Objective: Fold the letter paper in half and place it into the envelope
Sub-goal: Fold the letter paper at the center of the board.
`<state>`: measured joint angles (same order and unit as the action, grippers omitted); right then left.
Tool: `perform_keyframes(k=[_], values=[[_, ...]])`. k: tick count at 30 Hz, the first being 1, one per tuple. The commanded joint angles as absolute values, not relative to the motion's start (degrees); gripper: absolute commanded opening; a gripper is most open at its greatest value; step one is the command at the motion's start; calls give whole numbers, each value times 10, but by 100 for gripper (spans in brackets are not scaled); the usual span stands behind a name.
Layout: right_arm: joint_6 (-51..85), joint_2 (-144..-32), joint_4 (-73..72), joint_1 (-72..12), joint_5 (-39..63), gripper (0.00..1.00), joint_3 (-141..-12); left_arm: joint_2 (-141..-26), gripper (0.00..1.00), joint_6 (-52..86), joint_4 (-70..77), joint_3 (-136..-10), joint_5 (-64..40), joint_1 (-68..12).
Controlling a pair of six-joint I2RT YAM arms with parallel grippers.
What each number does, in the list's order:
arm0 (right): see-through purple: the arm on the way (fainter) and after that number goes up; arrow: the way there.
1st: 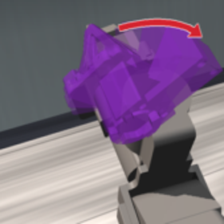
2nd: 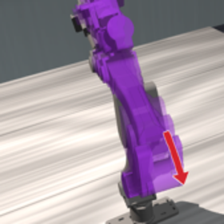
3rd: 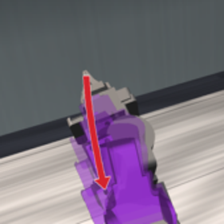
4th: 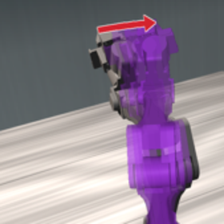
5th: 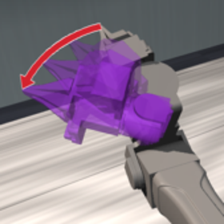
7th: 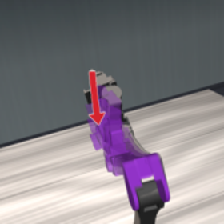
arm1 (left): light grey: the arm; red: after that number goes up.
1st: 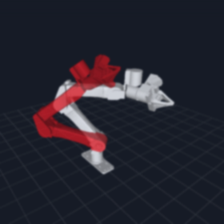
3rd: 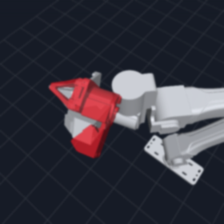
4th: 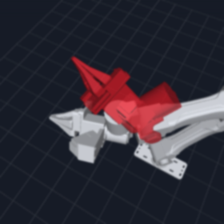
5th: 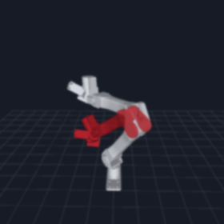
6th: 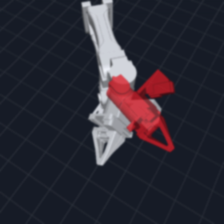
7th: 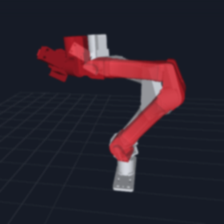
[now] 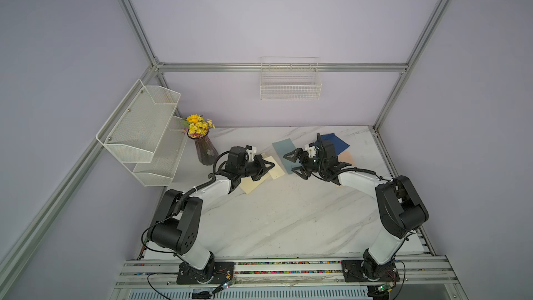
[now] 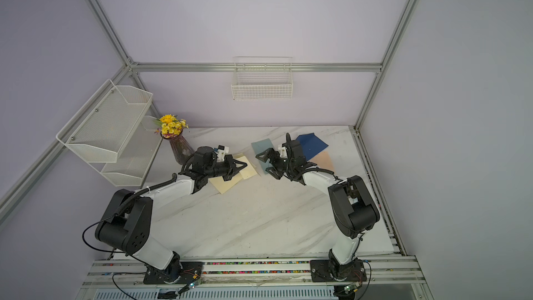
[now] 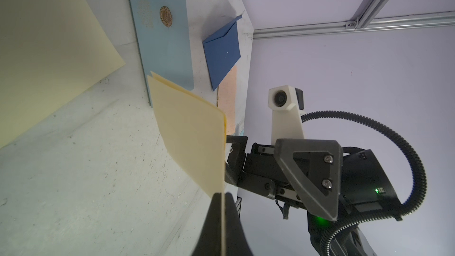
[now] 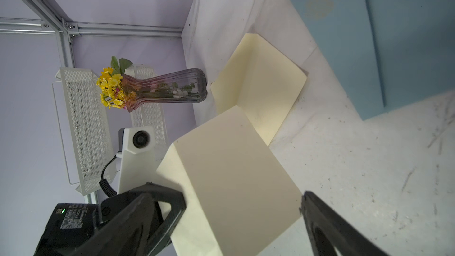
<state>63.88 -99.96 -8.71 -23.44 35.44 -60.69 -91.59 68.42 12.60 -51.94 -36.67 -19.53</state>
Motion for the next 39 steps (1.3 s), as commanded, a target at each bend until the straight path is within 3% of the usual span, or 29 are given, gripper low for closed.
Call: perform_keyframes(k=[1,7,17,29,32,34,36,39], values=[[631,-992,-91,-249,367,97,-601,-921,0,701,185,-515,-370,-193],[637,-990,-108,-264,369,93,-591,-952,0,764,272,-499,-356,-197],[656,-990,-134,-271,370,76,-582,-1000,0,861,400,-485,-303,-221],[662,-976,-130,-269,344,41,-573,-1020,0,899,476,-474,-249,-253],[660,-968,-124,-265,340,31,-570,-1015,16,892,468,-473,-250,-253],[659,-960,-120,-259,337,23,-570,-1008,46,880,448,-474,-256,-253],[658,-954,-117,-254,337,17,-570,-994,68,857,411,-476,-264,-252],[652,-945,-104,-245,344,10,-575,-965,89,790,311,-491,-280,-247]])
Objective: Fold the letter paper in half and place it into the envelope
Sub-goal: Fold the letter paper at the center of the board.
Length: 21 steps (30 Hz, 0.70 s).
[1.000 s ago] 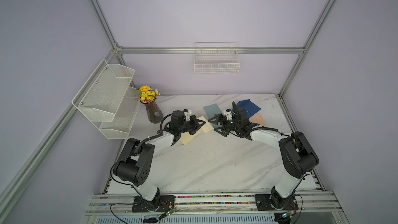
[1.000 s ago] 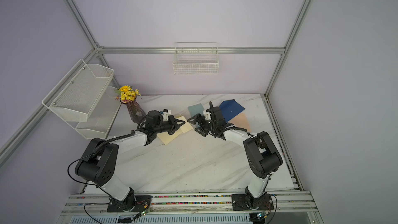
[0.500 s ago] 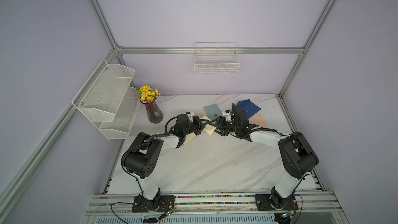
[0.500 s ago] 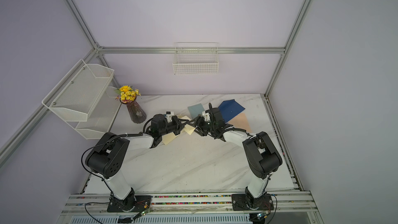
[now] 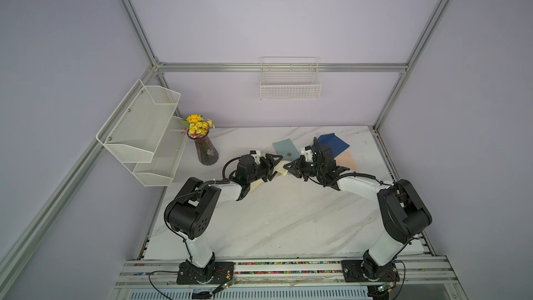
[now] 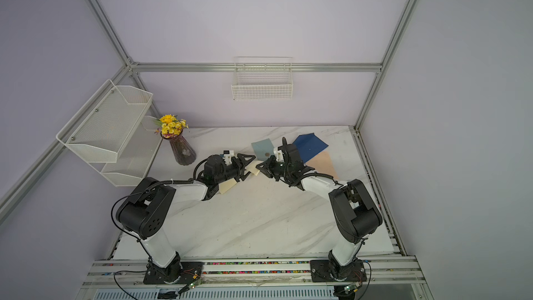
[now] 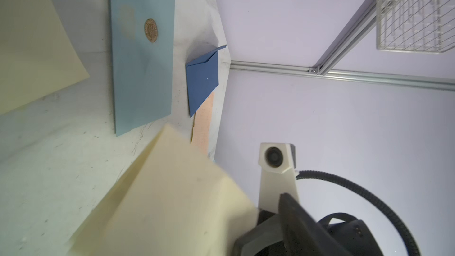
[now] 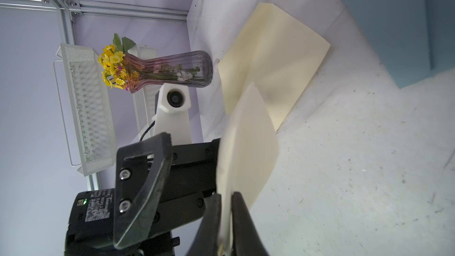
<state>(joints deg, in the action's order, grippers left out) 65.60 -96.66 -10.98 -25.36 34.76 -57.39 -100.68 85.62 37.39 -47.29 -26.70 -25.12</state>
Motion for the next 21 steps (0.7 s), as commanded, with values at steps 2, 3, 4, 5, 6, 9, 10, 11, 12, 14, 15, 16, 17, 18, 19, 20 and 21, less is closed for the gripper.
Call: perform_keyframes(k=[2,3,4,5,6,9,10,11,12,14,15,16,17,18,19,20,21], values=[[644,-938,-92,-240,349,6,-577,-950,95,735,236,-508,-293,-241],[640,-935,-86,-239,352,3,-577,-945,96,709,204,-515,-300,-237],[637,-933,-81,-237,355,0,-577,-941,96,690,184,-517,-307,-233],[633,-930,-76,-236,359,0,-577,-939,96,675,174,-520,-313,-229],[632,-927,-74,-235,363,0,-574,-938,97,659,161,-520,-319,-224],[632,-922,-74,-232,385,0,-573,-936,97,613,147,-522,-329,-208],[633,-919,-73,-232,393,0,-573,-938,97,599,149,-522,-333,-203],[632,-917,-72,-232,402,0,-572,-941,96,586,156,-523,-340,-197],[630,-914,-73,-231,413,0,-571,-948,96,571,167,-525,-353,-191],[628,-910,-75,-232,438,0,-572,-962,95,544,179,-532,-380,-181],[628,-908,-72,-231,451,0,-571,-971,95,536,198,-533,-396,-176],[628,-905,-72,-231,460,0,-570,-979,95,534,222,-532,-413,-173],[626,-904,-72,-232,467,0,-570,-988,94,535,242,-533,-428,-171],[624,-901,-69,-231,472,0,-567,-998,93,541,269,-534,-444,-168],[621,-900,-64,-231,477,0,-566,-1007,93,549,298,-537,-461,-168],[621,-900,-63,-231,480,0,-564,-1017,92,560,325,-539,-475,-168],[620,-900,-63,-231,483,0,-563,-1029,90,573,351,-542,-491,-168]])
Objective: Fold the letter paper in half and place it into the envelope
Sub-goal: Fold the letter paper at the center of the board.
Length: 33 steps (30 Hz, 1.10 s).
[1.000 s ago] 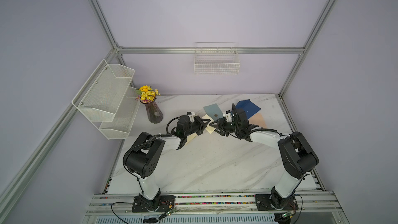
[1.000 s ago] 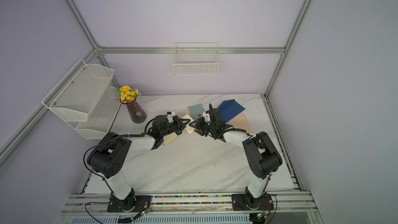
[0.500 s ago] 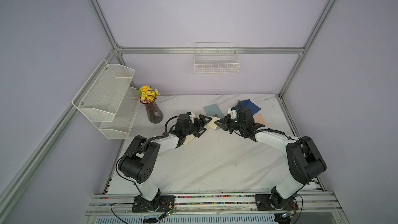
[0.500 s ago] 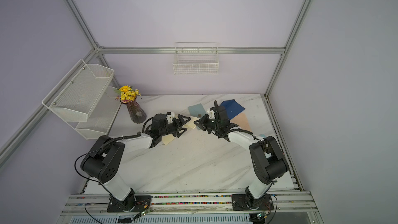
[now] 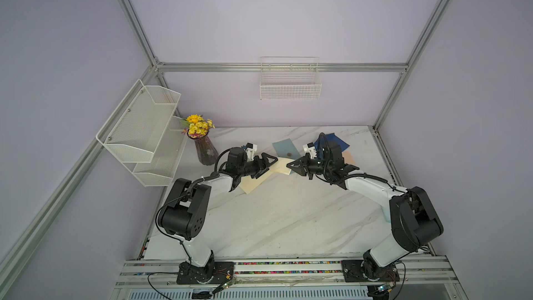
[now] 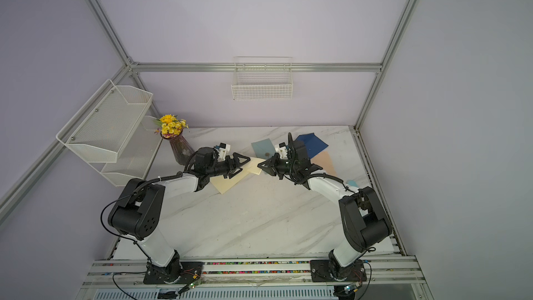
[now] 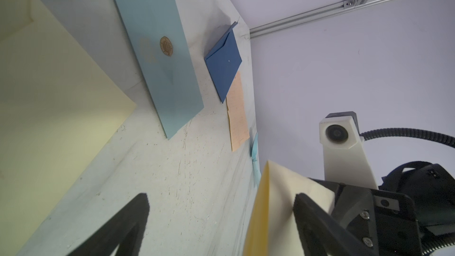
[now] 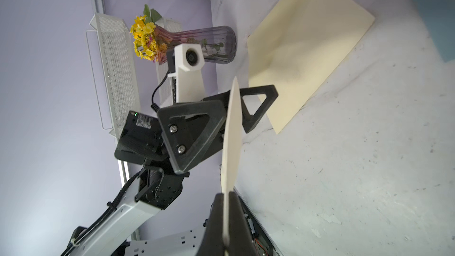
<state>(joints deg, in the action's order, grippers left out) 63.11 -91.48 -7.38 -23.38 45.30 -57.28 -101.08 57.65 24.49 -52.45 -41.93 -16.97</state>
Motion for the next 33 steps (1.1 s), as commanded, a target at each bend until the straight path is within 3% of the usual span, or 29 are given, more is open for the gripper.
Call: perform_keyframes(k=[1,5,9,13,17,22,26,27,30,31,33], values=[[620,-899,-63,-231,483,0,-561,-1040,88,586,376,-546,-506,-168],[615,-905,-64,-231,476,0,-561,-1060,77,630,455,-539,-535,-168],[608,-918,-64,-232,469,0,-566,-1061,60,652,489,-527,-547,-168],[601,-931,-64,-229,466,0,-577,-1052,38,662,502,-509,-554,-168],[596,-947,-65,-227,469,0,-590,-1037,26,664,503,-490,-554,-168],[596,-957,-64,-226,466,0,-603,-1022,4,664,492,-487,-554,-168],[599,-960,-64,-224,461,3,-608,-1020,0,670,485,-502,-553,-168],[601,-959,-64,-223,457,16,-608,-1020,0,673,483,-507,-552,-168],[607,-958,-64,-222,449,71,-605,-1023,0,687,485,-518,-542,-168],[613,-958,-67,-223,444,83,-602,-1023,0,697,487,-521,-534,-168],[640,-957,-96,-223,438,92,-590,-1023,0,718,501,-522,-510,-167]])
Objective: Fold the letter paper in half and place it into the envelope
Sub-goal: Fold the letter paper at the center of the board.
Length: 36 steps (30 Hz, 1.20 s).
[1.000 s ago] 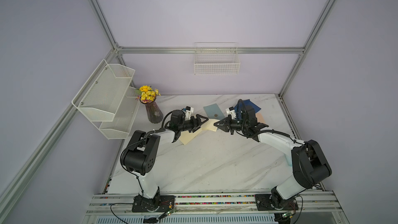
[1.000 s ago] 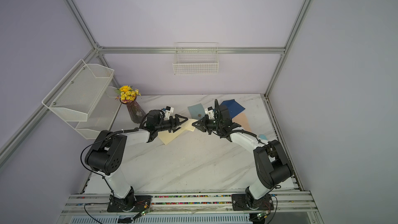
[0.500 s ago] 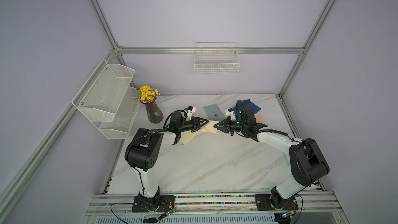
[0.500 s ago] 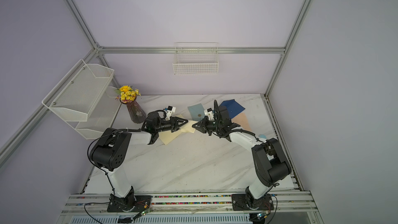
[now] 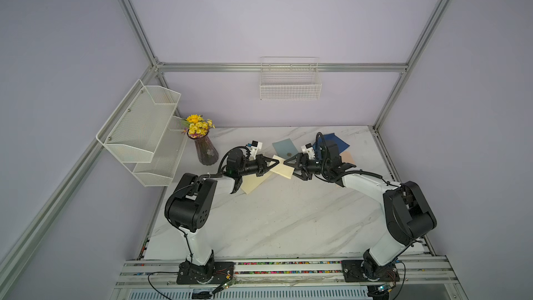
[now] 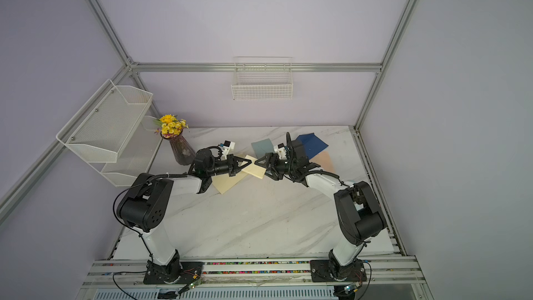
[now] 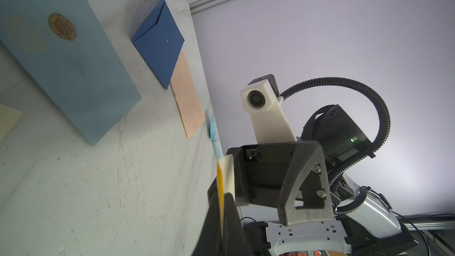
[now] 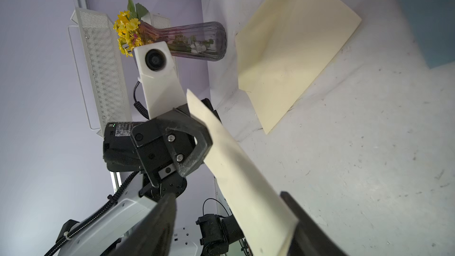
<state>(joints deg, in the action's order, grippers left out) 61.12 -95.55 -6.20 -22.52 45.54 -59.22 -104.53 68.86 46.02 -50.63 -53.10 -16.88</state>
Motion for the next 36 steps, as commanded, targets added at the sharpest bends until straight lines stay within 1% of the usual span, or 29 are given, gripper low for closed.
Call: perform_keyframes(k=[1,5,9,12,18,26,27,30,35,36], values=[[663,-958,-123,-222,436,94,-581,-1023,0,735,514,-521,-495,-168],[729,-956,-193,-225,409,96,-557,-1021,0,785,546,-511,-416,-169],[783,-944,-224,-228,364,97,-549,-1004,0,809,528,-503,-324,-176],[826,-936,-237,-235,321,97,-545,-985,0,807,476,-511,-258,-189],[956,-947,-297,-262,219,97,-540,-943,0,787,348,-537,-105,-231],[1069,-966,-363,-306,86,96,-563,-904,0,728,124,-622,90,-283],[1084,-970,-378,-312,68,95,-562,-904,0,725,106,-633,107,-287],[1098,-980,-391,-326,33,86,-572,-904,0,733,89,-641,146,-302],[1115,-1017,-415,-337,23,61,-594,-920,0,730,133,-638,139,-314],[1115,-1020,-424,-338,16,55,-592,-922,0,729,137,-639,139,-316]])
